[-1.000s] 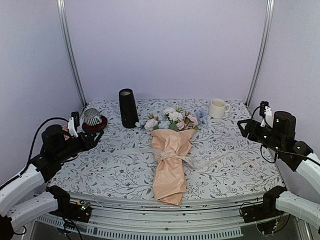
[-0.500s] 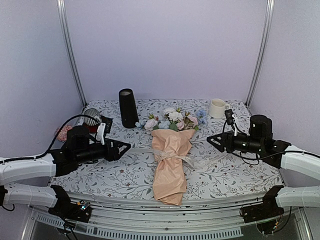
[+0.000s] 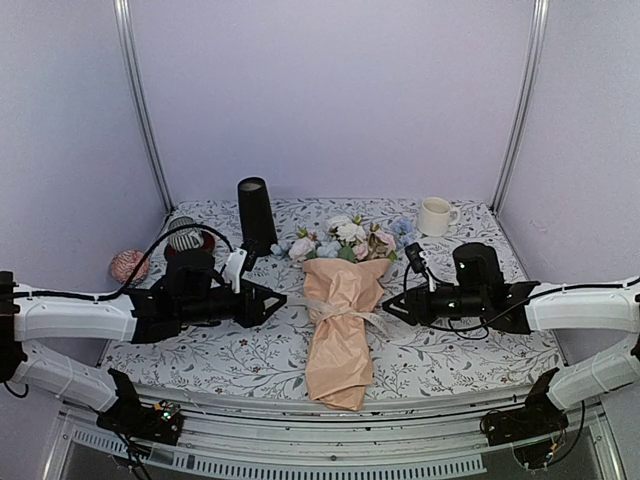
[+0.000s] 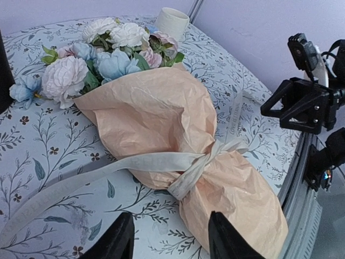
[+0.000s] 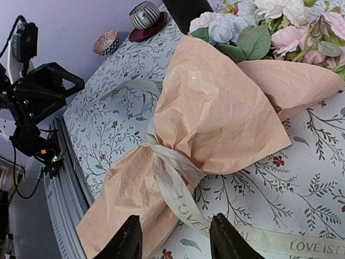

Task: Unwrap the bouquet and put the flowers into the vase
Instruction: Untie the ribbon from the tied bouquet, then untie the half-tied ribbon from the folded wrapping paper.

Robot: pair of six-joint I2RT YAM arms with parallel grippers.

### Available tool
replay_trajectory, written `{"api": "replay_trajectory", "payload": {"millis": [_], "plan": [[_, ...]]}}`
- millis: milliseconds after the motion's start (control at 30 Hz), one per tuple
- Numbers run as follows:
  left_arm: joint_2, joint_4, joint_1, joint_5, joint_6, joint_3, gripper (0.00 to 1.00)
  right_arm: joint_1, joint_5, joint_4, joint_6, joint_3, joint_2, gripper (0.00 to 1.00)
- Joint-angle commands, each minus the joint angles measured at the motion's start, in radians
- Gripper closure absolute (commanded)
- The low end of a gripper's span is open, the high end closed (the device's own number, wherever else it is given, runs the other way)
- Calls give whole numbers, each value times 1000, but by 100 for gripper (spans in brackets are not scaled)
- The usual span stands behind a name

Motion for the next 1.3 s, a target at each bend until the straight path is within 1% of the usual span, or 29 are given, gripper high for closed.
{"api": "replay_trajectory", "payload": {"millis": [0,67,133,300,467,700,767,967,1100,1267], "plan": [[61,19,-34,-22,35,54,55,27,13,41,-17,50,72,60],[105,31,-41,-4,36,78,61,37,13,44,-20,71,117,63],[152,39,-51,11,35,111,63,50,14,45,-20,96,154,65],[262,39,-94,22,59,178,65,97,16,42,-26,172,242,66],[328,25,-144,13,76,215,67,137,29,41,-35,218,307,66],[337,60,-153,9,51,181,67,150,24,36,-37,262,379,66],[331,59,-152,3,51,175,67,155,27,33,-34,267,399,67],[312,49,-152,-16,54,158,67,177,55,15,-24,244,443,69],[322,21,-153,-40,58,163,67,184,61,15,-20,217,456,72],[338,-9,-164,-64,67,184,67,187,87,21,-27,195,416,72]]}}
